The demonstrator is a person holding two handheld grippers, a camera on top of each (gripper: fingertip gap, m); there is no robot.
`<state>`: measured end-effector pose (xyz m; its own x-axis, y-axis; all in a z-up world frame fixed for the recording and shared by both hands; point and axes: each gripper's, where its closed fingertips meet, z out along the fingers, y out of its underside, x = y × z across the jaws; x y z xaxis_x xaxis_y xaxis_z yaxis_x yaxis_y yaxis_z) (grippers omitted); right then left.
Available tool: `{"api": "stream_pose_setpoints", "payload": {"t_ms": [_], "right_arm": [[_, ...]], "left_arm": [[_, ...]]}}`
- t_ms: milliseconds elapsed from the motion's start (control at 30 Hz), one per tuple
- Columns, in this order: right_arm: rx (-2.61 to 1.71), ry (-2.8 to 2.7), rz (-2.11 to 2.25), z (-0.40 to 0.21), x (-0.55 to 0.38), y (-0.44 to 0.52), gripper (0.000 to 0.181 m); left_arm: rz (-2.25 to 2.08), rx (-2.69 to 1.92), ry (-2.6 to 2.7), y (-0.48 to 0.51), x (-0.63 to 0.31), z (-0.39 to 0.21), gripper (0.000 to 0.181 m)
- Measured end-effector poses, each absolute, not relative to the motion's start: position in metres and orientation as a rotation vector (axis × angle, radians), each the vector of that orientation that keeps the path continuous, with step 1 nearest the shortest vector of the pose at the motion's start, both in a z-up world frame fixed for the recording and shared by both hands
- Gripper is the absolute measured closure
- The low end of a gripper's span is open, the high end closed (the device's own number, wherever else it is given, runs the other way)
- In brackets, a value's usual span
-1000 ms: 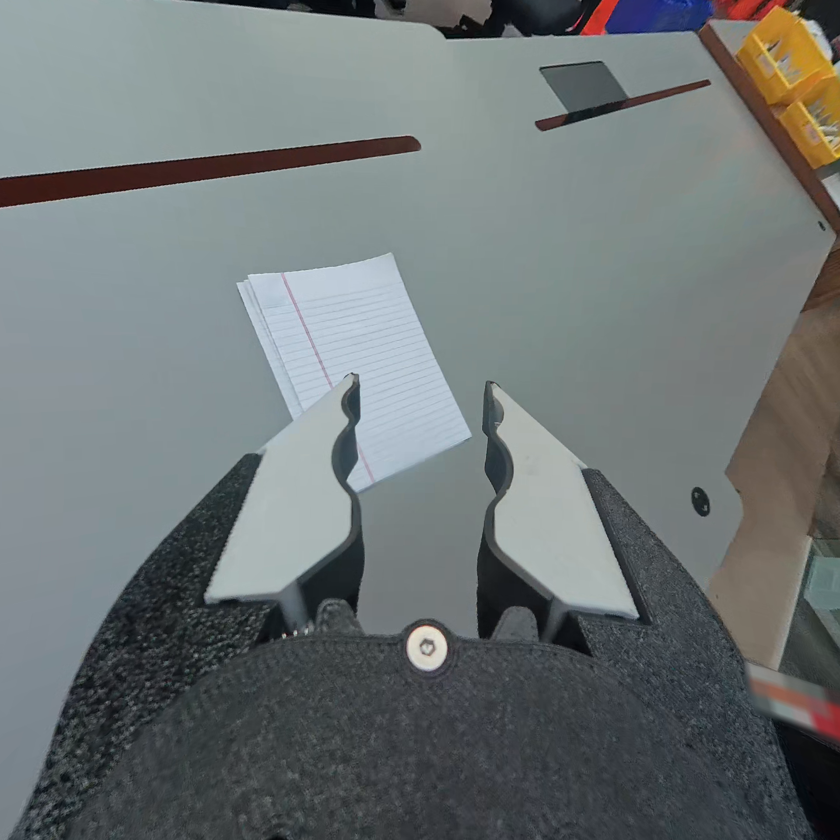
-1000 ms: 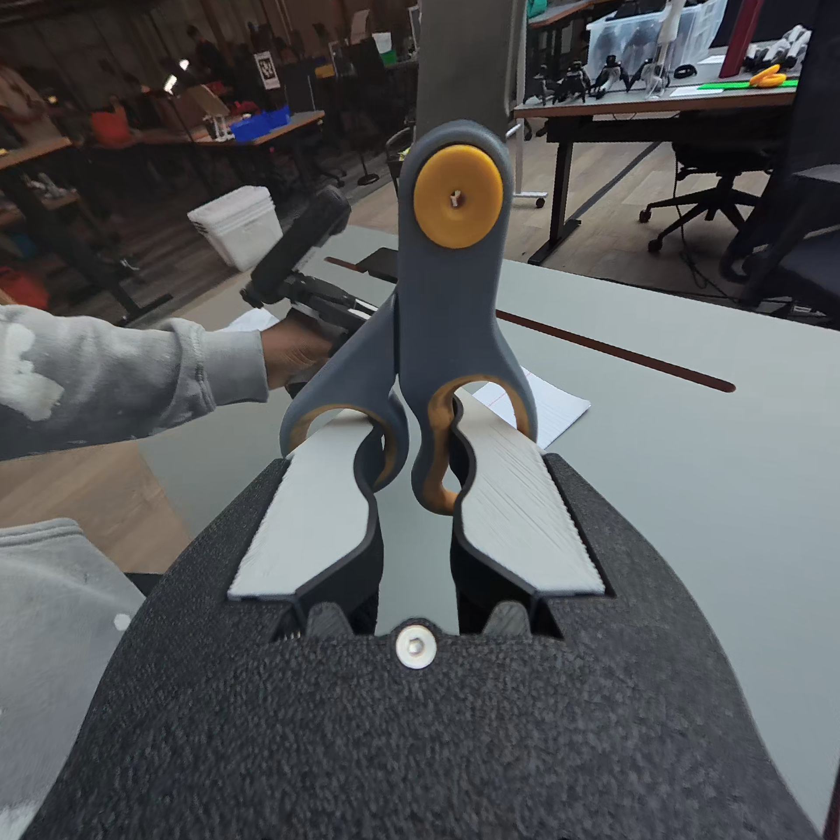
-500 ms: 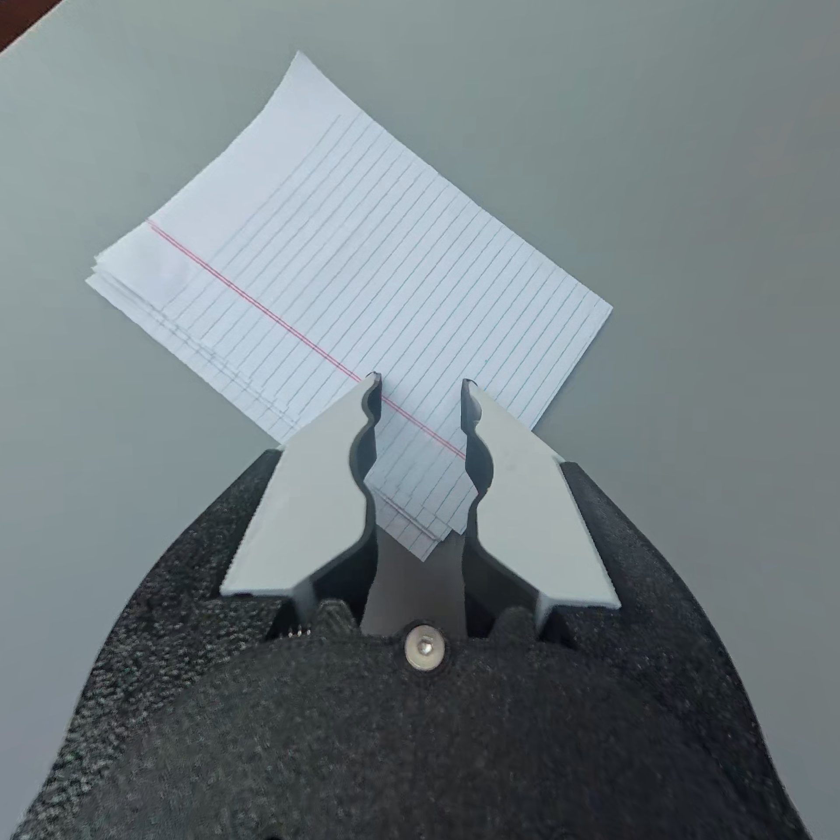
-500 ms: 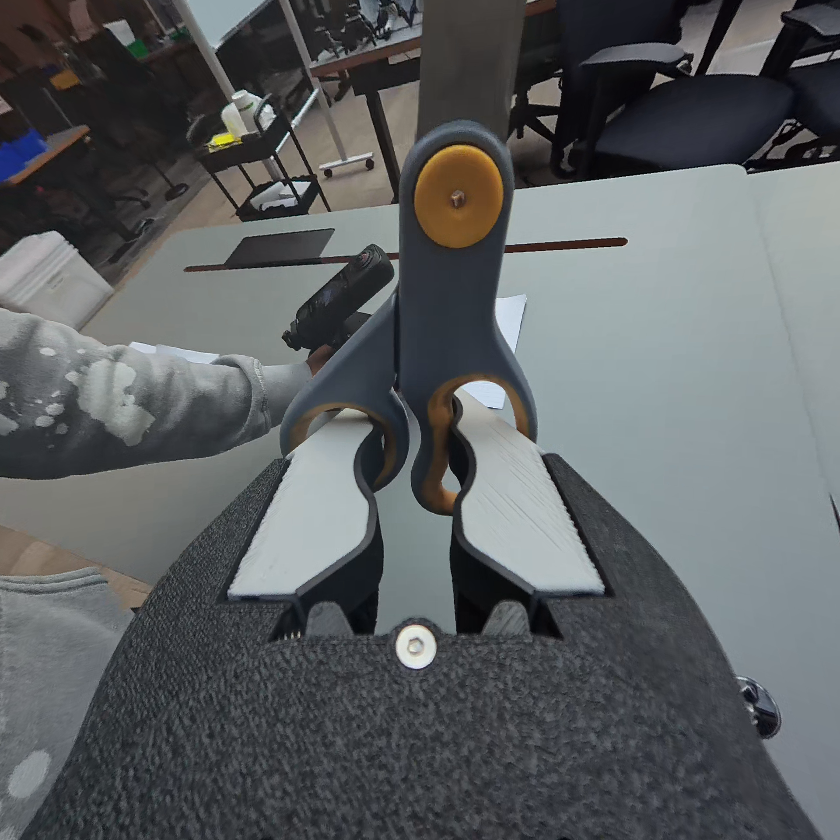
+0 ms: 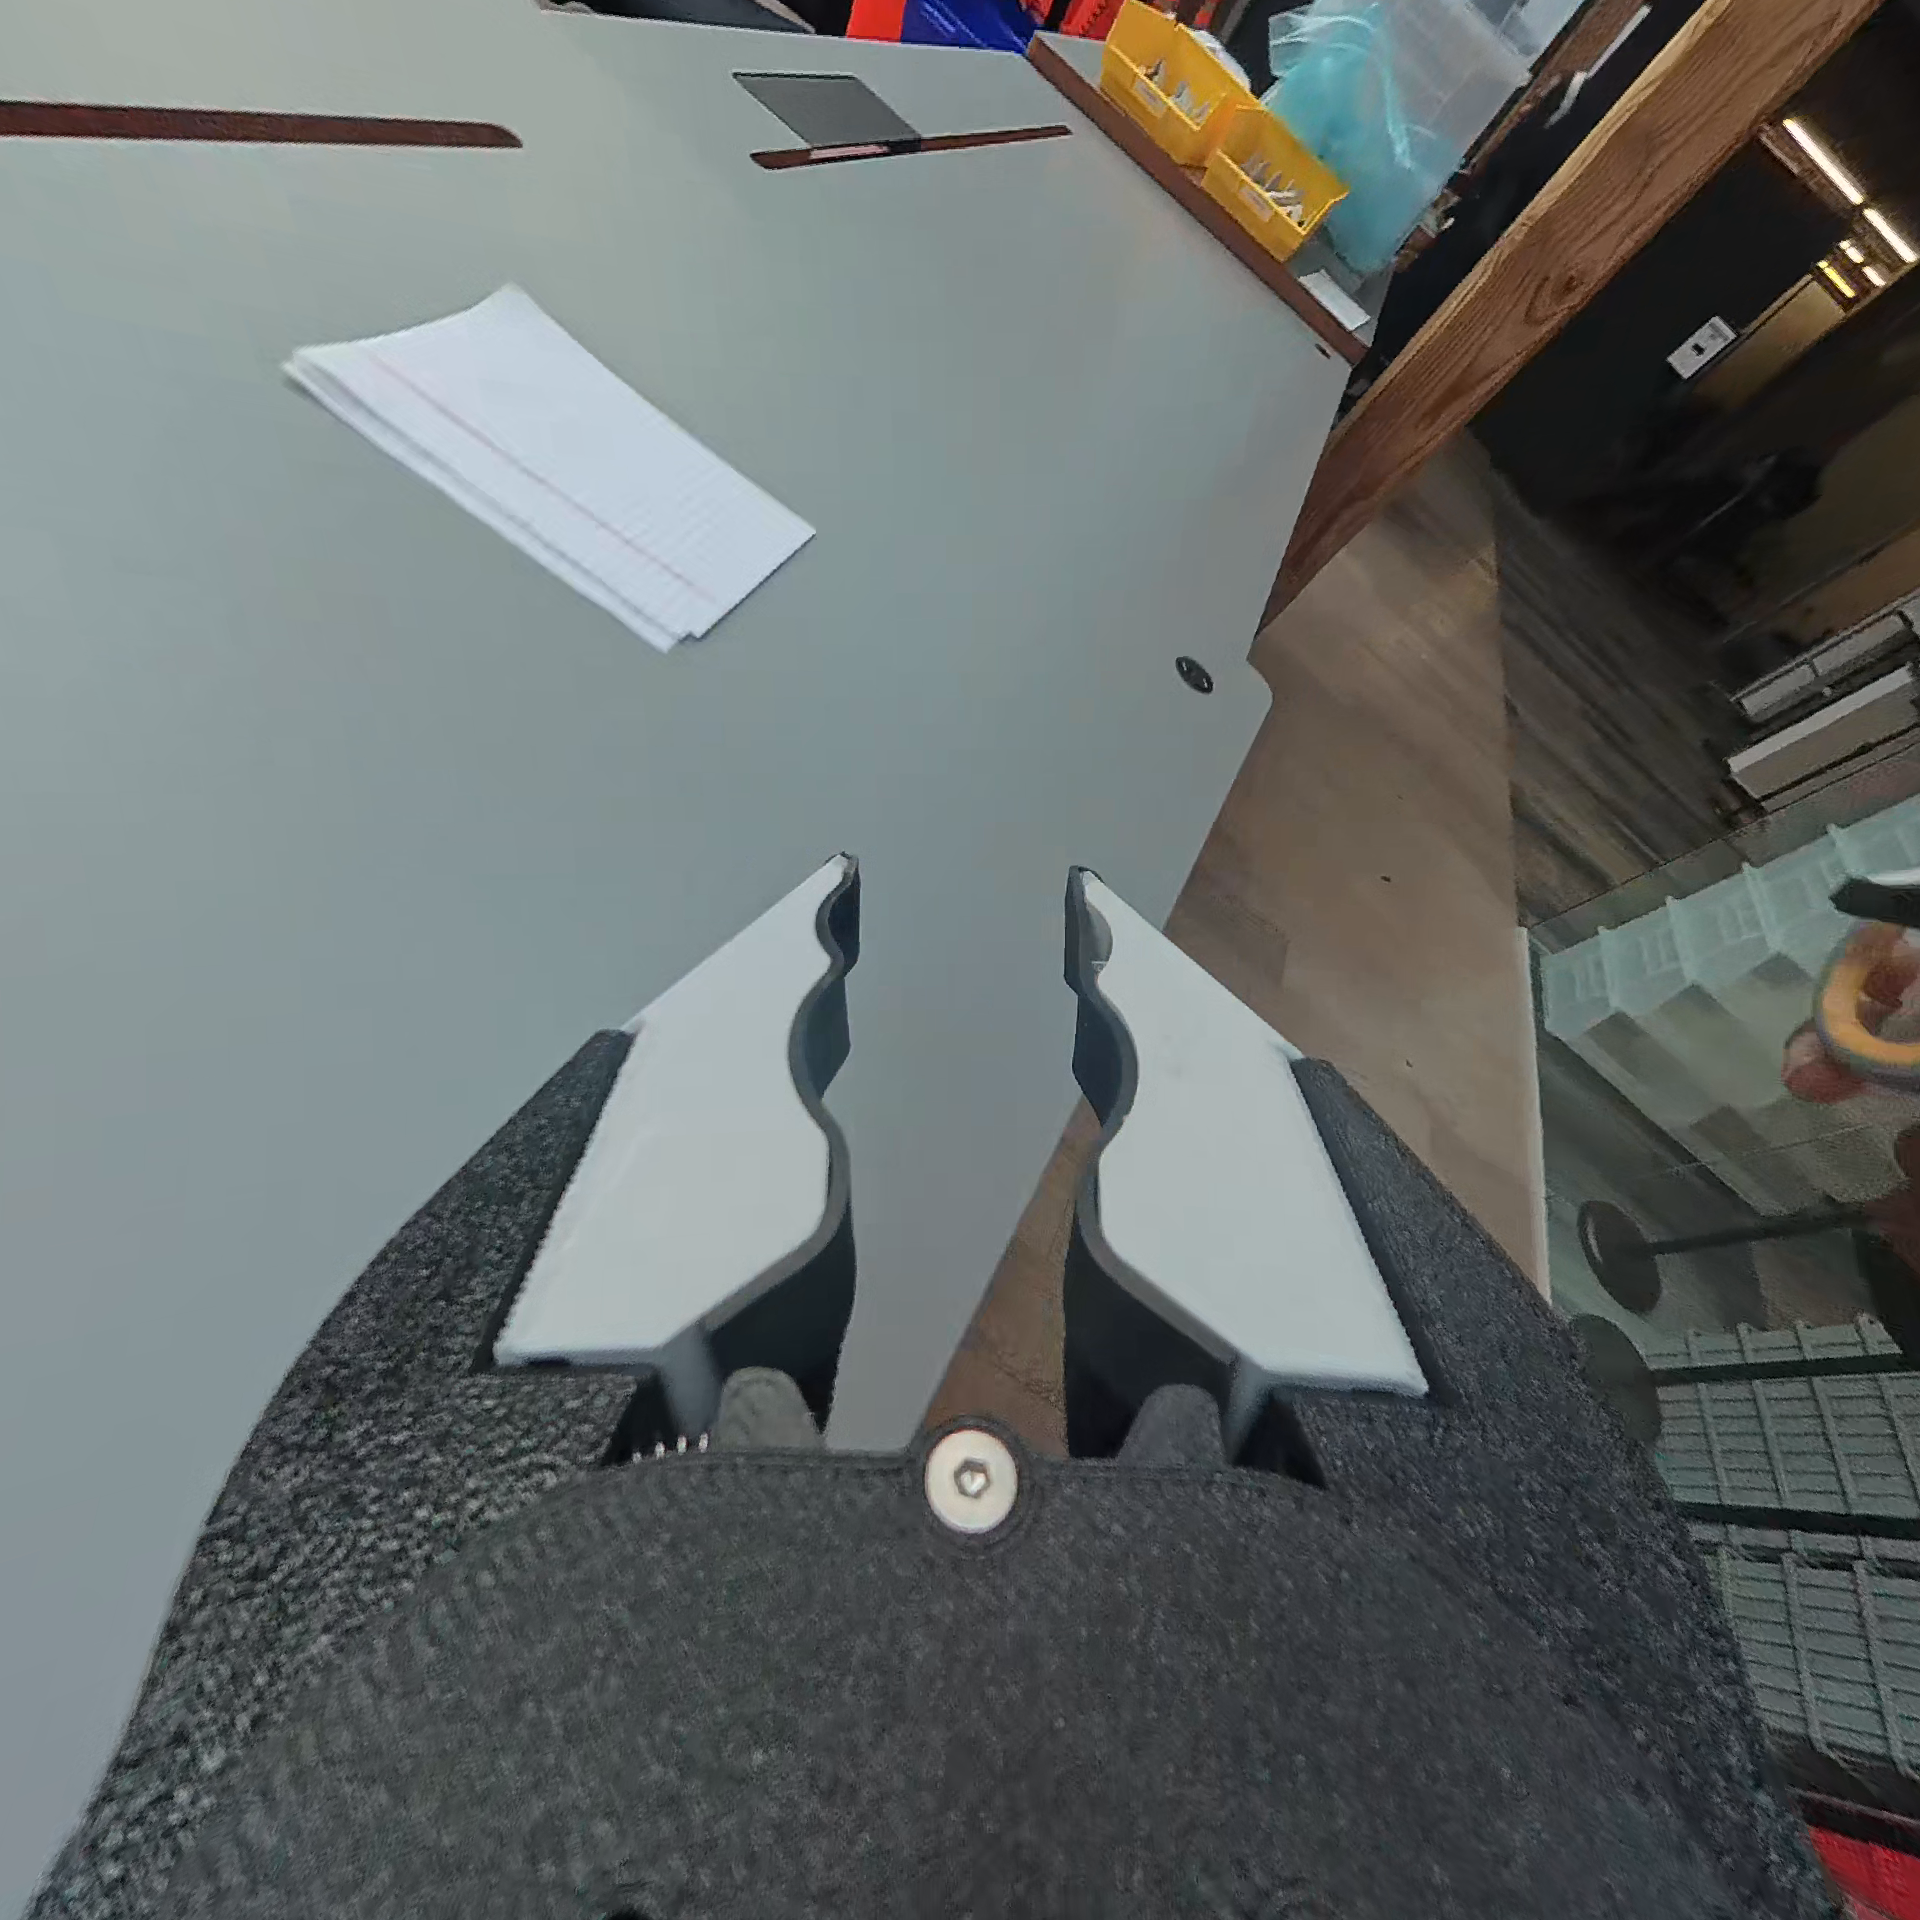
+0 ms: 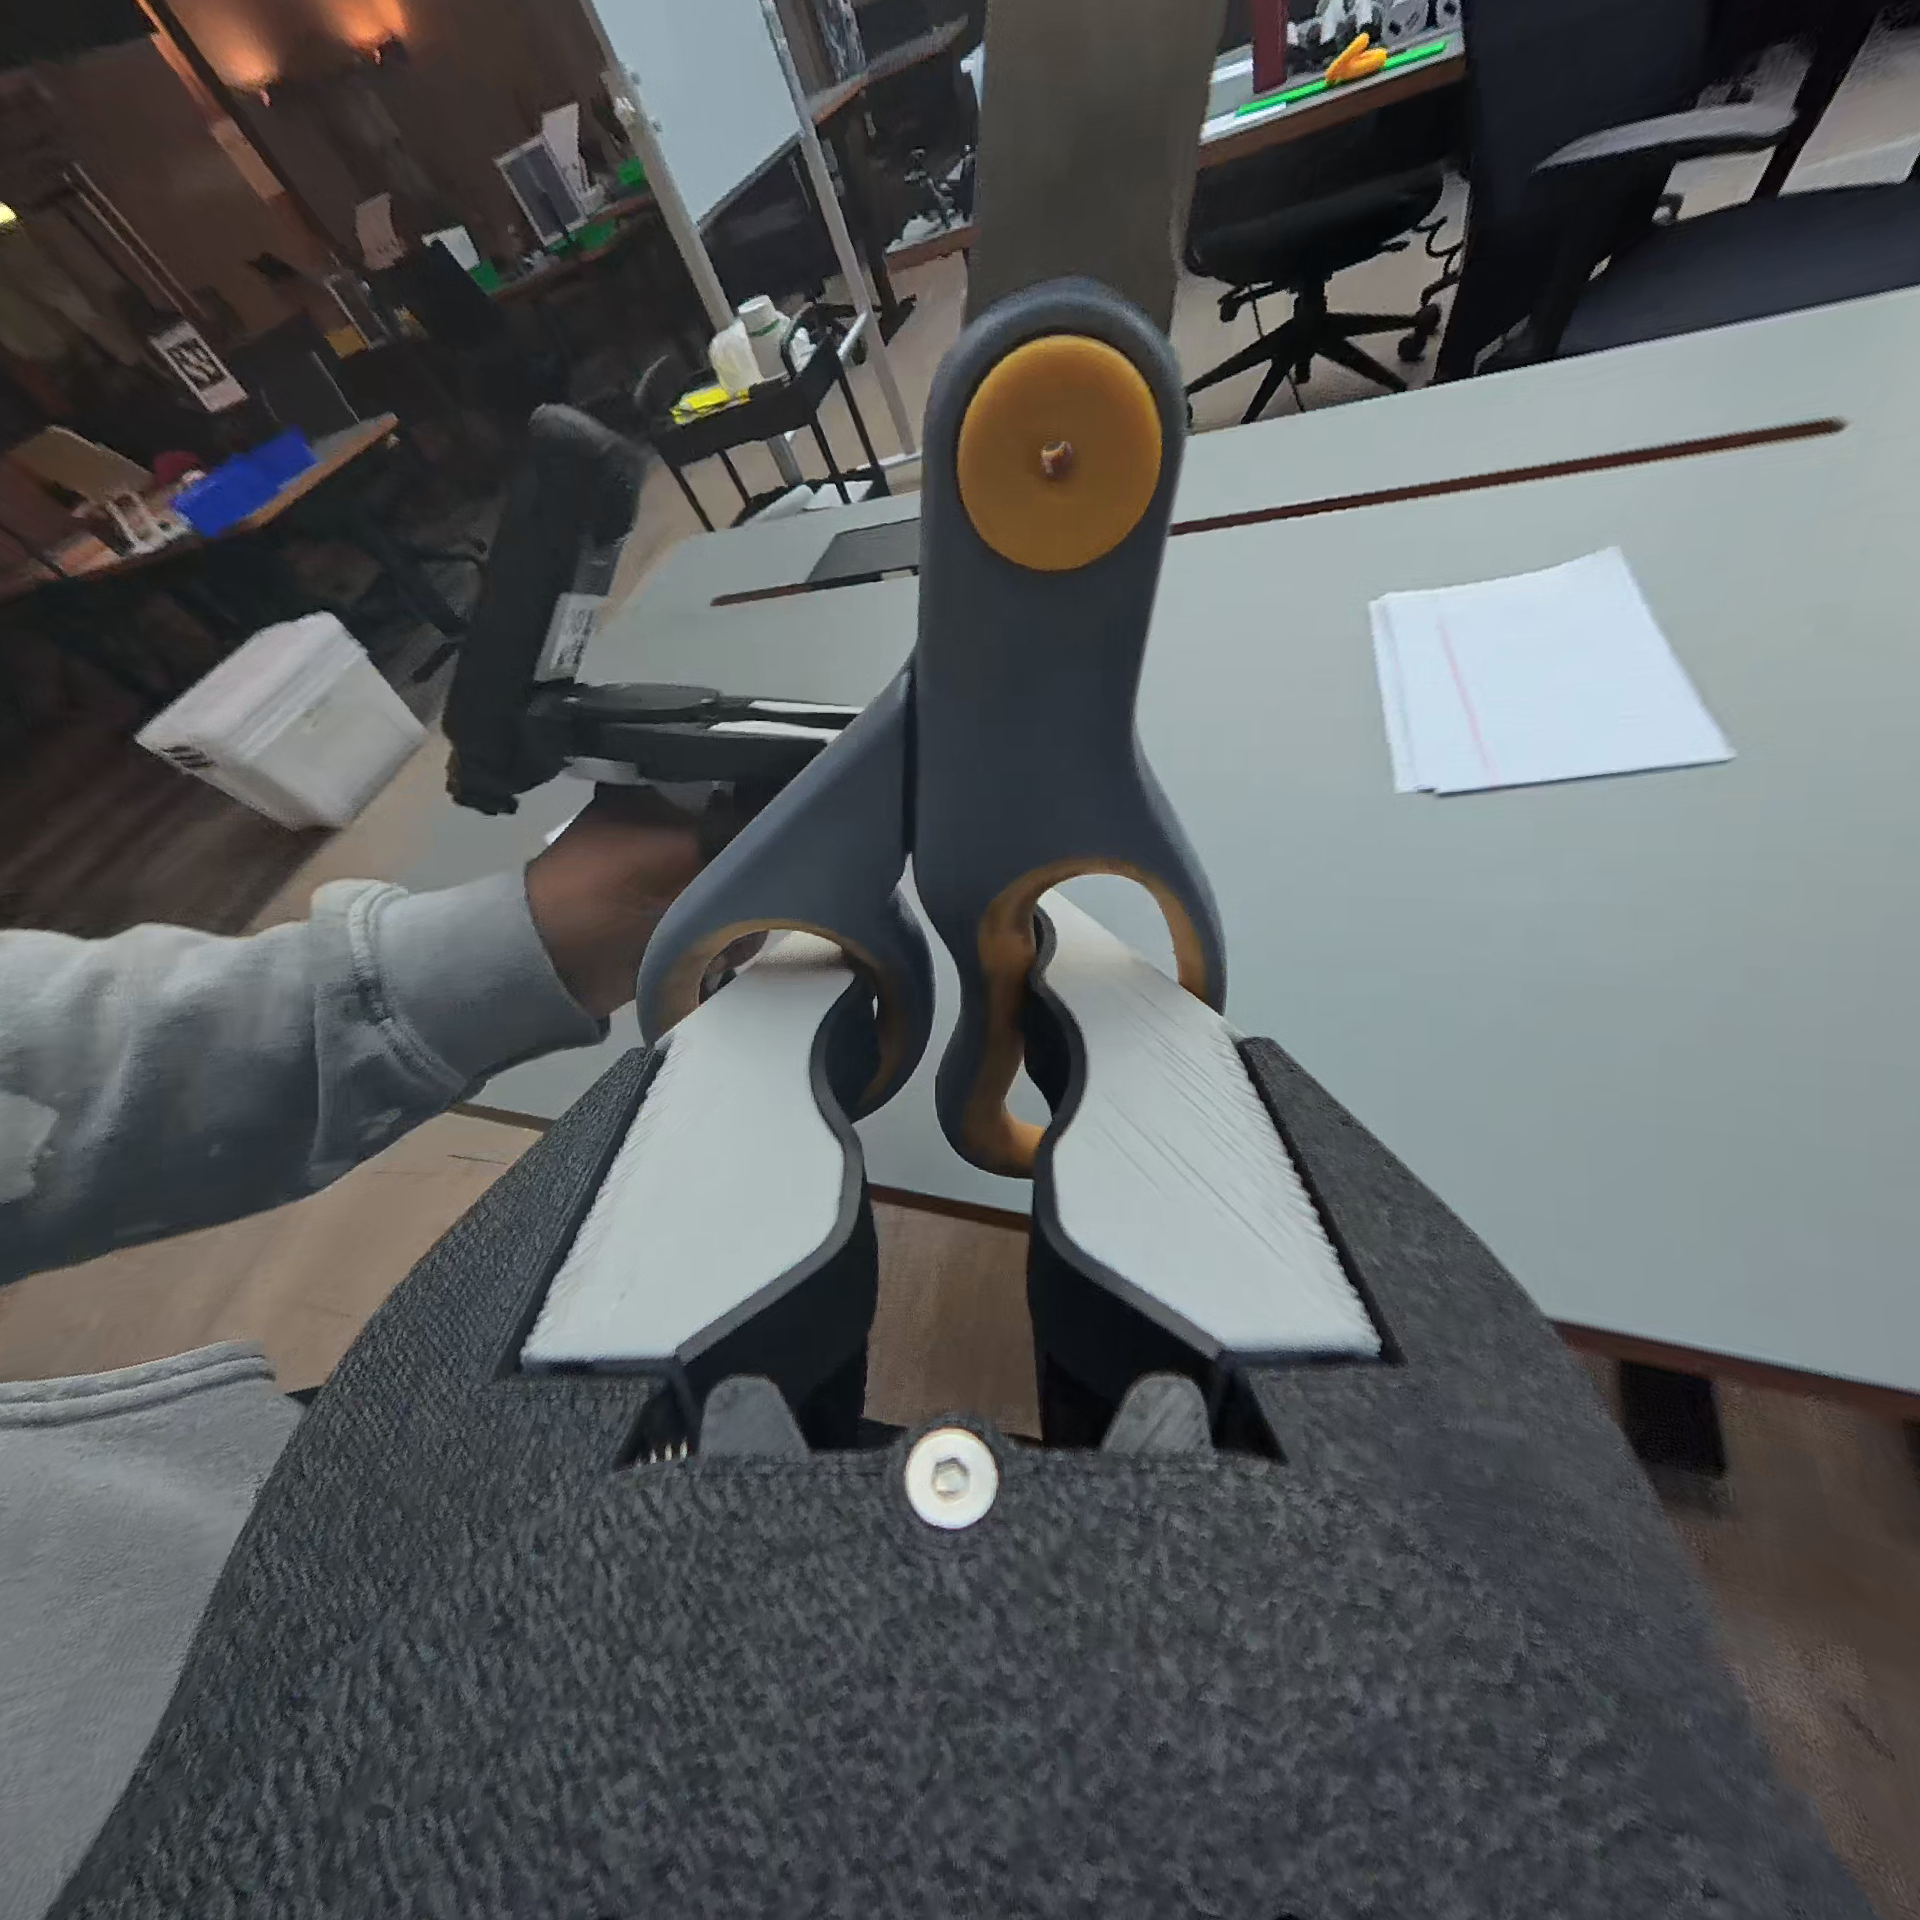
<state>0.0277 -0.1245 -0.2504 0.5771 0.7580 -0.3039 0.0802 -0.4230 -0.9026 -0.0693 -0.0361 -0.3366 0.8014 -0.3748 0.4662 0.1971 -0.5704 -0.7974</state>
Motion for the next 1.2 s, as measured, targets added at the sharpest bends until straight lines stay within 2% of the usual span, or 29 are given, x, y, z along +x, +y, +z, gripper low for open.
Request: {"api": "stream_pose_setpoints", "payload": {"t_ms": [200,400,800,1000,1200], "right_arm": [[-1.965,-0.58,1.029,-0.252,-0.017,-0.247,0.16],[-2.04,-0.628,0.989,-0.276,-0.093,-0.324,0.16],[-2.005,-0.522,0.98,-0.287,-0.408,-0.417,0.16],[-2.006,-0.599,0.949,-0.269,-0.539,-0.429,0.16],[-2.009,-0.649,0.935,-0.297,-0.656,-0.37,0.16]], "left_arm": [[-0.603,-2.109,-0.076,-0.246,-0.203,-0.332,0.141],[-0.33,-2.011,-0.225,-0.371,-0.375,-0.3,0.137],[-0.159,-1.91,-0.342,-0.597,-0.744,-0.278,0.13],[-0.102,-1.922,-0.38,-0.631,-0.892,-0.264,0.121],[-0.064,-1.919,-0.409,-0.567,-1.006,-0.292,0.119]]}}
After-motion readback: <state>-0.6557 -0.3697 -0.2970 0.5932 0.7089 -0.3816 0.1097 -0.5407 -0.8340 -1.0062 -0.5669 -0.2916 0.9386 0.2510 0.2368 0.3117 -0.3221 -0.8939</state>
